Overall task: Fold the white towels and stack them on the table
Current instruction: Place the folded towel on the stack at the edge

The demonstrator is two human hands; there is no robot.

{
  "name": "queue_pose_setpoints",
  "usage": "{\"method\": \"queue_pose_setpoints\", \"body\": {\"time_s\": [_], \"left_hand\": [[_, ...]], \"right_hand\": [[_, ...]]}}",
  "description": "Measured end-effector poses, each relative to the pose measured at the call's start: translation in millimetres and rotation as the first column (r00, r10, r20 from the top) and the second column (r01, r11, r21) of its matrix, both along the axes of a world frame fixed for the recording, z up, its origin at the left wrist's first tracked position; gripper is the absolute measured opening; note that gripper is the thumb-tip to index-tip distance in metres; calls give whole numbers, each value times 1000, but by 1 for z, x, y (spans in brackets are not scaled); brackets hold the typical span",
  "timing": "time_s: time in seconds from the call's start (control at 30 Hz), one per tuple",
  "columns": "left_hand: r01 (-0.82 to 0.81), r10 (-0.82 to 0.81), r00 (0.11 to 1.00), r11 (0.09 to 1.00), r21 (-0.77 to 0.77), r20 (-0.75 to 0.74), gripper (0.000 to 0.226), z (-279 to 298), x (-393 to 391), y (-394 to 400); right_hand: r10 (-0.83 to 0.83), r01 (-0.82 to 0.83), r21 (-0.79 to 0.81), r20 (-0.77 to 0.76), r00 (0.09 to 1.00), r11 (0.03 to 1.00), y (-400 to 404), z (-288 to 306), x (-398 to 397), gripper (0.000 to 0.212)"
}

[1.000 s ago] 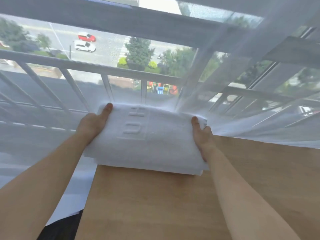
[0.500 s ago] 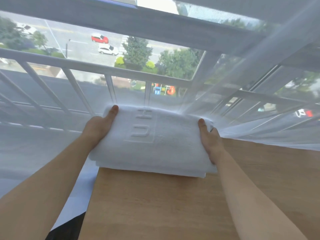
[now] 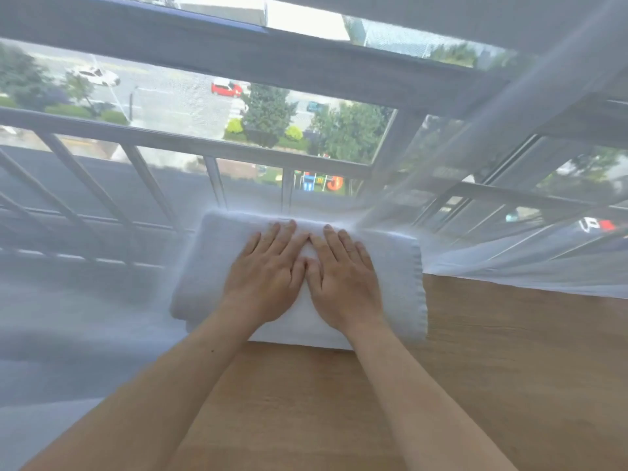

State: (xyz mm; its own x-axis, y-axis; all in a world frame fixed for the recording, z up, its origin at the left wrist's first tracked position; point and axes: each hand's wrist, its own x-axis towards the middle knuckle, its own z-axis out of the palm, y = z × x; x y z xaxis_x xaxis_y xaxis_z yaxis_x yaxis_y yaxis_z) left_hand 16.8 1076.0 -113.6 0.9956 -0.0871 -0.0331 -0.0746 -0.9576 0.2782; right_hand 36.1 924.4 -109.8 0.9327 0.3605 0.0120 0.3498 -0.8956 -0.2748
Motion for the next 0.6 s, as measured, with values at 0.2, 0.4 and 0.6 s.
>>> {"method": "queue_pose_setpoints", "body": {"time_s": [0.2, 0.4, 0.6], "left_hand": [[-98, 103, 991, 993, 70, -82, 76, -16, 10, 31], [-112, 118, 990, 992, 65, -83, 77, -18, 5, 35], [-88, 96, 991, 992, 91, -89, 69, -11, 6, 29]], "right_hand": [[-118, 116, -58, -34, 992, 992, -28, -10, 5, 68], [-195, 187, -96, -78, 978, 978, -46, -11, 1, 72], [-253, 246, -61, -228, 940, 967, -63, -1, 0, 65]]}}
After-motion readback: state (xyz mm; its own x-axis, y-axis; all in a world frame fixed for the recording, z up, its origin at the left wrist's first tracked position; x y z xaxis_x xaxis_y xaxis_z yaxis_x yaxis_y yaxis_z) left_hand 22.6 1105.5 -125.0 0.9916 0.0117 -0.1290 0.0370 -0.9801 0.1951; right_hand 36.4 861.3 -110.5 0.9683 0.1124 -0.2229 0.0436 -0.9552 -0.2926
